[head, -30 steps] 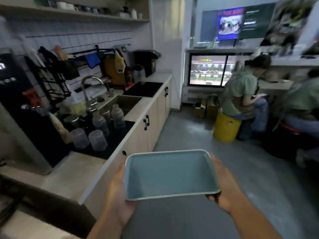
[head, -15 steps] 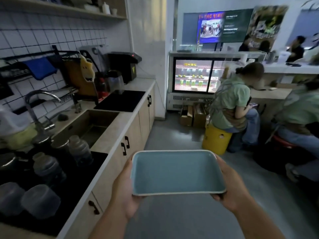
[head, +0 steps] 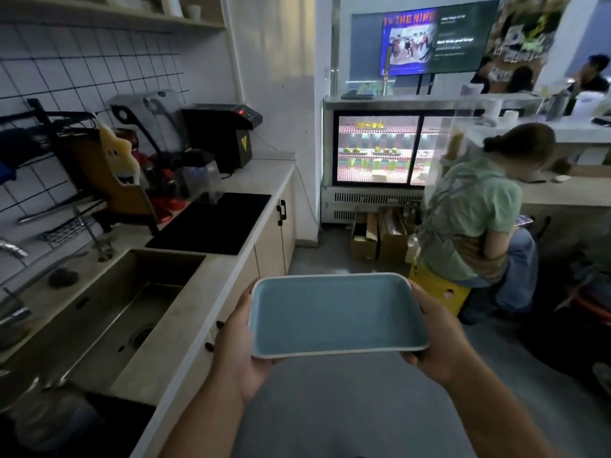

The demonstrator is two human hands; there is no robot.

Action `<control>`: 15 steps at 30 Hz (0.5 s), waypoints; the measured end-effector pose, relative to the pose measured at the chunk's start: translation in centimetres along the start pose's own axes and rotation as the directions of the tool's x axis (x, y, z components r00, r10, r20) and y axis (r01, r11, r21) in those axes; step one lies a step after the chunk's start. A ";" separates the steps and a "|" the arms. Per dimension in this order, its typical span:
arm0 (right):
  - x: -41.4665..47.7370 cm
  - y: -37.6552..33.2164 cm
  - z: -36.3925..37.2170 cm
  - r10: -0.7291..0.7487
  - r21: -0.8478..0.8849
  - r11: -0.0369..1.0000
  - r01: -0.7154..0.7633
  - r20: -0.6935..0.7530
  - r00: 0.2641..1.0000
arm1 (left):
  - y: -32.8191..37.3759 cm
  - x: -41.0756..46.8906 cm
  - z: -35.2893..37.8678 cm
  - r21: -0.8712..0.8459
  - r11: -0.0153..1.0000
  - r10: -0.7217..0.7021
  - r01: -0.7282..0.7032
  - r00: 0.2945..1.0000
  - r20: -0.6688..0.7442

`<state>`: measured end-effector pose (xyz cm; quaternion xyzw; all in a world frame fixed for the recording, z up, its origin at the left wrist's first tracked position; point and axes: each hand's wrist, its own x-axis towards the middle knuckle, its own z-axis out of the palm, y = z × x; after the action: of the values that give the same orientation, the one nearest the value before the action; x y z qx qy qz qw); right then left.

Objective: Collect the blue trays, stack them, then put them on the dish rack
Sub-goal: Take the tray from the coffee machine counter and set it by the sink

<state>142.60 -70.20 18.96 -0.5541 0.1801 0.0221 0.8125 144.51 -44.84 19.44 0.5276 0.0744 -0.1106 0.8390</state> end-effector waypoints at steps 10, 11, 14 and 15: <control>23.1 -9.6 0.1 0.021 -0.134 0.991 -0.015 0.039 0.999 | 2.7 20.9 7.3 -0.083 0.995 0.037 -0.051 0.986 -0.160; 25.2 -10.7 0.5 0.028 -0.141 0.990 -0.021 0.045 0.999 | 3.1 22.9 7.8 -0.104 0.993 0.034 -0.052 0.985 -0.167; 30.6 -12.8 1.7 0.033 -0.147 0.989 -0.022 0.076 0.997 | 4.3 27.9 8.4 -0.134 0.988 0.048 -0.073 0.982 -0.185; 32.4 -13.3 2.3 0.041 -0.141 0.990 -0.027 0.093 0.995 | 4.6 29.5 8.4 -0.135 0.988 0.052 -0.078 0.981 -0.186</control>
<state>176.57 -78.58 21.32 -0.6047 0.1483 0.0750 0.7789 174.29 -53.67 19.95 0.4769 0.1409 -0.0292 0.8671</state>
